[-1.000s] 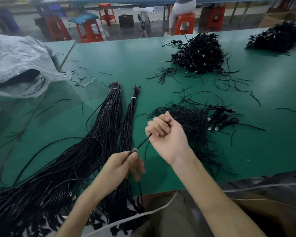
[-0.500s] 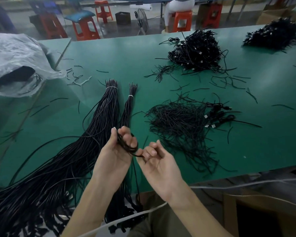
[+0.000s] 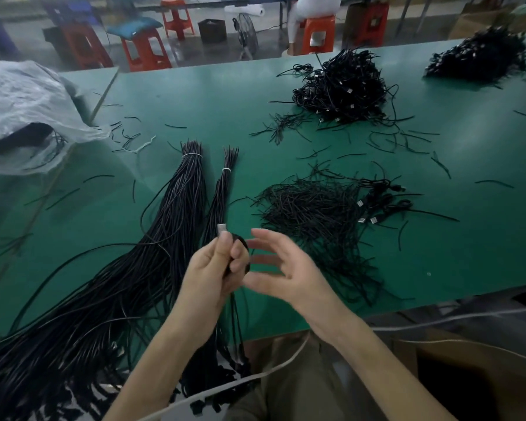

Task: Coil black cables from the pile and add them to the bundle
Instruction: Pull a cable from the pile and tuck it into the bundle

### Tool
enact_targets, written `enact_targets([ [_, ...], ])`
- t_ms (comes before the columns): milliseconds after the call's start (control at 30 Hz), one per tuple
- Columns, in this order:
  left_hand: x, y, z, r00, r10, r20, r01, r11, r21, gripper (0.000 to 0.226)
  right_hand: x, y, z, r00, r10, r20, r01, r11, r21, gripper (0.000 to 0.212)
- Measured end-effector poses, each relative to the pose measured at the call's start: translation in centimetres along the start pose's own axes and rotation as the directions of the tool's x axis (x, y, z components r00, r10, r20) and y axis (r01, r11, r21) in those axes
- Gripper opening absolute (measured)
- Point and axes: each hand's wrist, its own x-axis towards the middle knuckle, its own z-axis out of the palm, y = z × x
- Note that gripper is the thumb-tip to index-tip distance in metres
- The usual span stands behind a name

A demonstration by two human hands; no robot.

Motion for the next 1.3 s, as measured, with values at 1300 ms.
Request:
enact_targets([
  [1300,-0.9,-0.7,-2.7,0.993,0.078,-0.086,-0.036,0.911,0.411,0.026,0.3,0.9,2.0,1.000,0.020,0.023,0.003,0.688,-0.726,0.064],
])
